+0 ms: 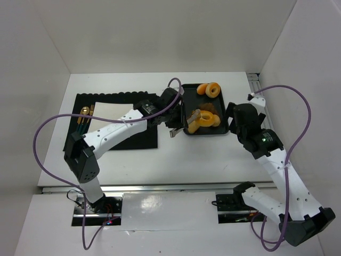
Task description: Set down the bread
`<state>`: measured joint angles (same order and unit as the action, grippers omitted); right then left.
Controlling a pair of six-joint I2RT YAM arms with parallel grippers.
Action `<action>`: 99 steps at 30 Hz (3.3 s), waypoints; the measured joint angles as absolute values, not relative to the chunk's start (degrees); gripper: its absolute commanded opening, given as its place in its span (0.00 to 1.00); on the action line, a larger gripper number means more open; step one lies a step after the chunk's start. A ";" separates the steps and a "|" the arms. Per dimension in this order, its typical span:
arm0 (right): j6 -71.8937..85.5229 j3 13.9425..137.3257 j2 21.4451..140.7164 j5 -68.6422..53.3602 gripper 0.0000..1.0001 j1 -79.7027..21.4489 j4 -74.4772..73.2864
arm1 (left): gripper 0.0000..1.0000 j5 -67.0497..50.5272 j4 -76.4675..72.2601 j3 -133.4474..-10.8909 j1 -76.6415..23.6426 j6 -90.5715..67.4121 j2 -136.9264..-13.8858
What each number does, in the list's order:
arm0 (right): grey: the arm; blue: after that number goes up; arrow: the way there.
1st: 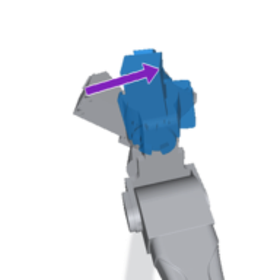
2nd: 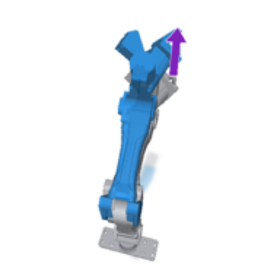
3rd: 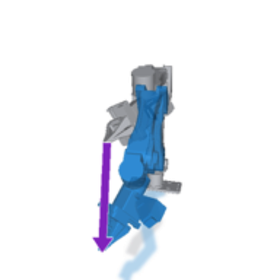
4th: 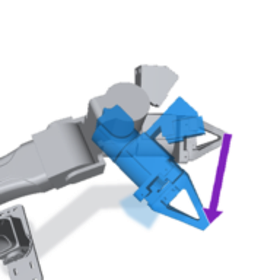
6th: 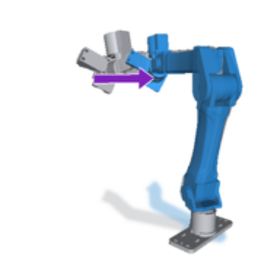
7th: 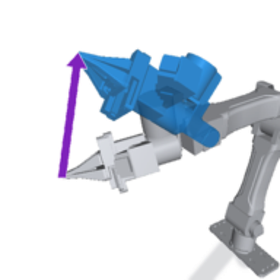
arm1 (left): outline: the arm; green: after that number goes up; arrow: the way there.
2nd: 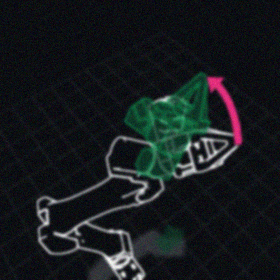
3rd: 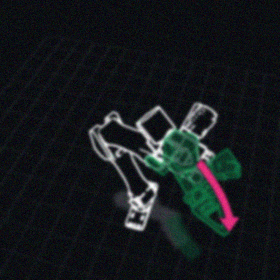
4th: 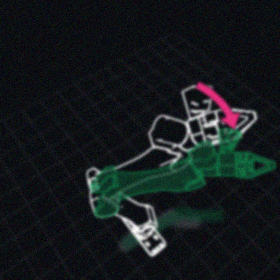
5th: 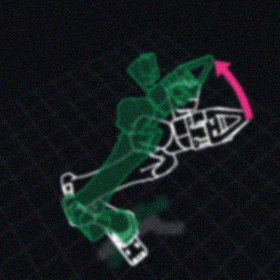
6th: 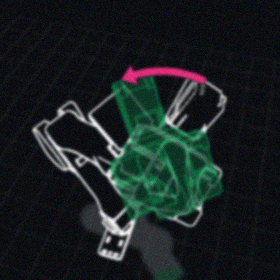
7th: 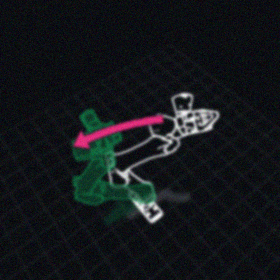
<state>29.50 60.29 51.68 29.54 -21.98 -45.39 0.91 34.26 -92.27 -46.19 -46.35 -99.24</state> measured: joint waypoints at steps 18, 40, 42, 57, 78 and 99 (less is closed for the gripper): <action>28.23 60.29 52.99 29.21 0.99 -21.98 -43.77 | 0.13 11.94 34.72 -88.16 -24.14 -41.76 -88.99; 27.99 60.31 54.59 27.59 0.99 -21.98 -41.12 | 0.64 7.03 35.55 -60.38 -0.27 -42.26 -74.78; 27.99 60.31 54.59 27.42 0.99 -22.00 -41.12 | 0.65 6.46 35.86 -60.66 -0.27 -42.35 -74.54; 27.57 60.31 54.59 25.82 0.99 -21.98 -41.06 | 0.61 6.83 34.63 -72.69 -18.48 -35.83 -68.27; 27.57 60.31 49.47 25.45 0.99 -21.98 -41.76 | 0.77 24.12 22.70 -61.56 -53.41 -52.64 -92.18; 30.68 60.38 52.05 28.56 0.99 -21.98 -46.35 | 1.00 23.51 34.26 -87.42 -49.69 -42.09 -92.09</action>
<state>30.68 60.38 52.05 28.56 -21.98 -46.35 23.51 34.26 -87.42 -49.69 -42.09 -92.09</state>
